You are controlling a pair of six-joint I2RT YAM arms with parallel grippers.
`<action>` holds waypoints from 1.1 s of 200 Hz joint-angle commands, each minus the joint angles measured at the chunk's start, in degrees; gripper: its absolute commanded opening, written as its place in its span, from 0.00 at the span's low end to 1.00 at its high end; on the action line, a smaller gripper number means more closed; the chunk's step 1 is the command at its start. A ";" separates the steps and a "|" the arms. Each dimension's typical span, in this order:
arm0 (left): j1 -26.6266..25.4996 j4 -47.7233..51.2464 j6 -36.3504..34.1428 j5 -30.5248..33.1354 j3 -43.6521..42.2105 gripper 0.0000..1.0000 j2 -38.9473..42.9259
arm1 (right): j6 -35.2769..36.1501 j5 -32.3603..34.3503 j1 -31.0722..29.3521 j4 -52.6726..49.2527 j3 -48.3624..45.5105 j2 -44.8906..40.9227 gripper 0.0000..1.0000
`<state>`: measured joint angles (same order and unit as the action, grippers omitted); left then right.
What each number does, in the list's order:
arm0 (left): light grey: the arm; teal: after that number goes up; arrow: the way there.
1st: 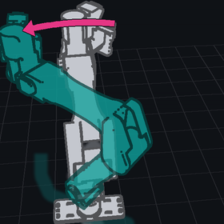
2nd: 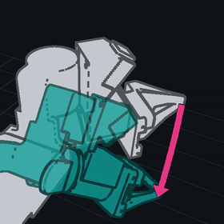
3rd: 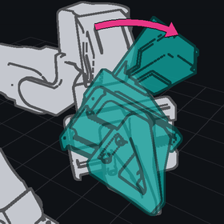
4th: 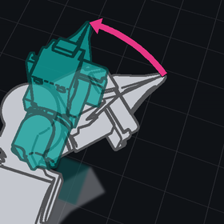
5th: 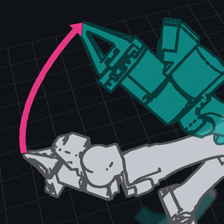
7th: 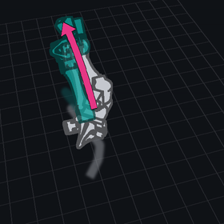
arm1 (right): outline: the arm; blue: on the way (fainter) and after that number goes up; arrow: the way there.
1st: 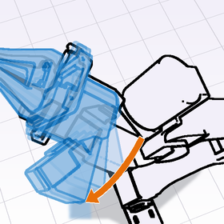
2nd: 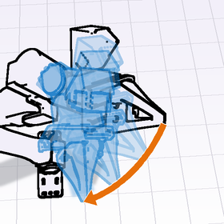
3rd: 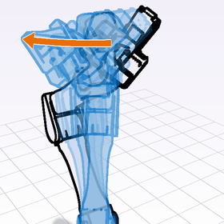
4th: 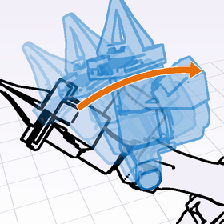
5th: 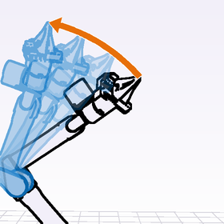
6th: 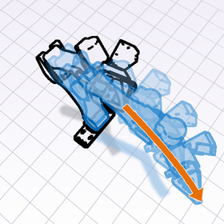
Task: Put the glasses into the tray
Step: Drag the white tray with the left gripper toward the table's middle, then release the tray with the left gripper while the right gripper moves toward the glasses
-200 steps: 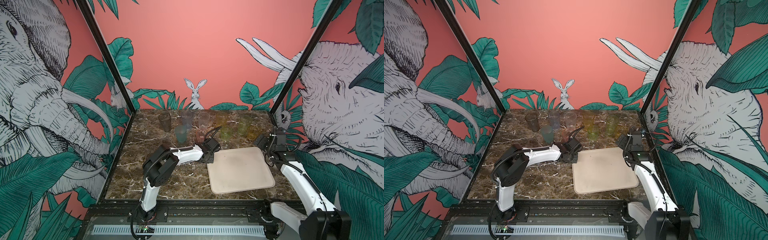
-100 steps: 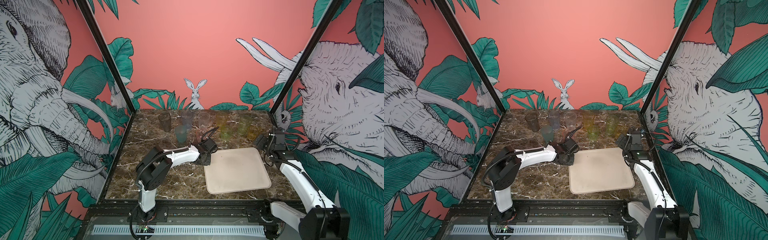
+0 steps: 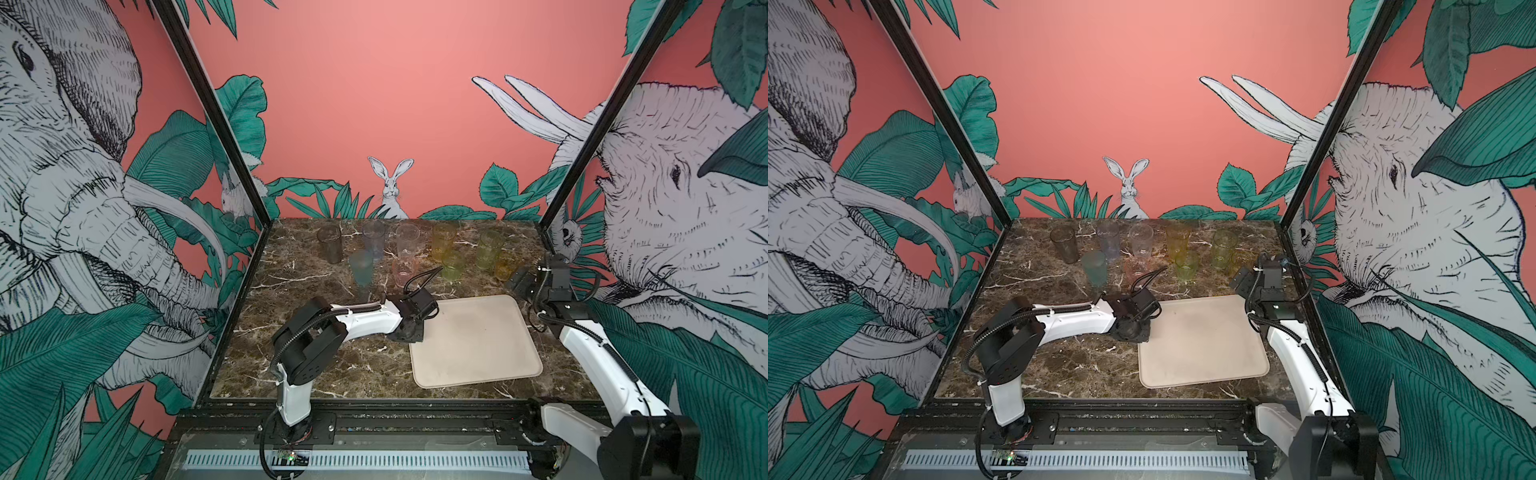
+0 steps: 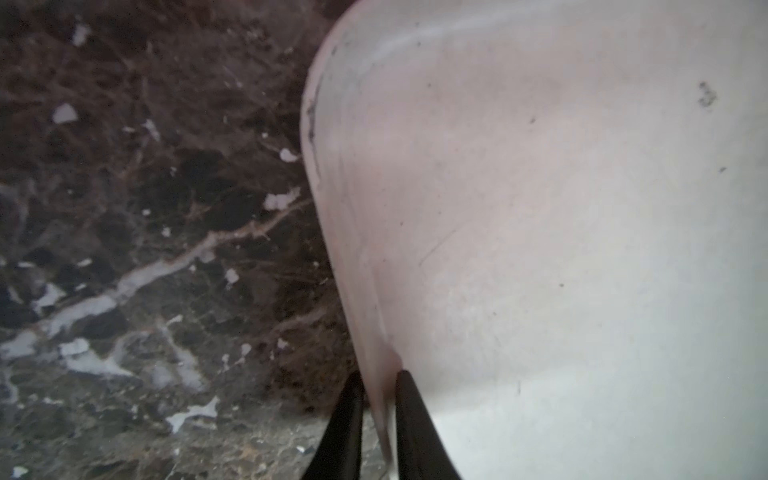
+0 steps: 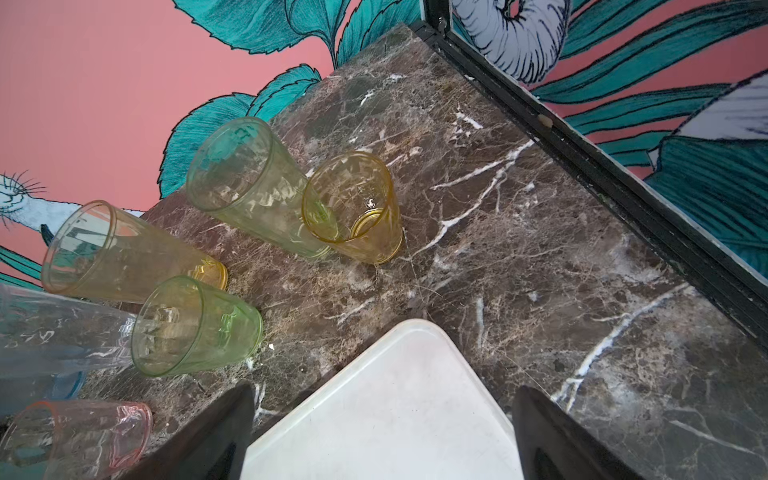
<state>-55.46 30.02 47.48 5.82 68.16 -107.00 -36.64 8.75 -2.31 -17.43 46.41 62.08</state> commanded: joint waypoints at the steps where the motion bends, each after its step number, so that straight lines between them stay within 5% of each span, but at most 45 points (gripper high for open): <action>1: -0.17 0.90 1.15 0.79 -1.54 0.14 1.96 | -0.10 0.21 0.02 1.26 -0.62 -0.36 0.99; 86: 5.10 0.57 -5.48 2.50 -7.37 0.00 7.18 | 0.12 -0.28 0.02 1.66 -0.79 -0.30 0.99; 220: 19.76 -0.05 -12.22 2.68 -21.62 0.00 18.48 | 0.26 -1.50 0.02 2.88 -1.24 0.14 0.99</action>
<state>-37.32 26.63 36.47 5.37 48.45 -90.24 -36.64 7.77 -2.31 -16.58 45.69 62.08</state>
